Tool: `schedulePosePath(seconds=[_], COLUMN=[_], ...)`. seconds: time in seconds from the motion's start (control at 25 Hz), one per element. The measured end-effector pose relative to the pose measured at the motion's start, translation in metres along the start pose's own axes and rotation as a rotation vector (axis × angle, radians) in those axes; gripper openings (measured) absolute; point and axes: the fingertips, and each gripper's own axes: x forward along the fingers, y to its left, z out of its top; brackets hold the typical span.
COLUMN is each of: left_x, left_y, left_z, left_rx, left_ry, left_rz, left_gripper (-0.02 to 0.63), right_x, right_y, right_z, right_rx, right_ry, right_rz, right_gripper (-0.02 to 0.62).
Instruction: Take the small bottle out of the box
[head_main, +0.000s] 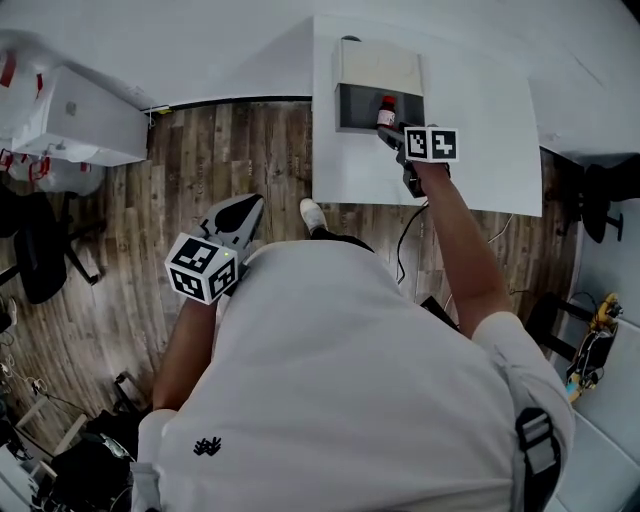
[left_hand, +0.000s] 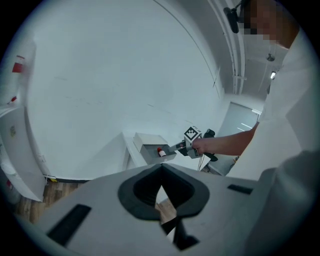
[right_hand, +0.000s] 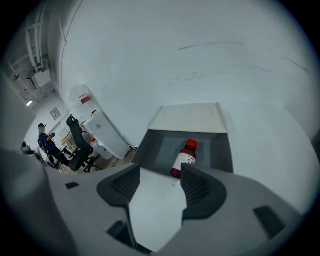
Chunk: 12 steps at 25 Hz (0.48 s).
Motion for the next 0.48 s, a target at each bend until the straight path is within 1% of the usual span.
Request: schedulePosePath(seconds=[0.16,0.4,0.48], left_x=[0.015,0.023,0.024], left_y=[0.006,0.015,0.018], left_z=[0.012,0.017,0.019], left_rx=[0.006,-0.014,-0.021], left_ry=[0.01,0.013,0.011], left_rz=[0.029,0.068,0.081], left_gripper=[0.006,0.006,0.006], right_x=[0.018,0.046,0.054], right_y=[-0.022,-0.036,-0.04], right_z=[0.013,0.013,0.014], right_rx=[0.026,0.084,0.101], right_ry=[0.047,0.125,0.144], right_rz=[-0.008,0.024,0.021], right_gripper=[0.265,0.29,0.293])
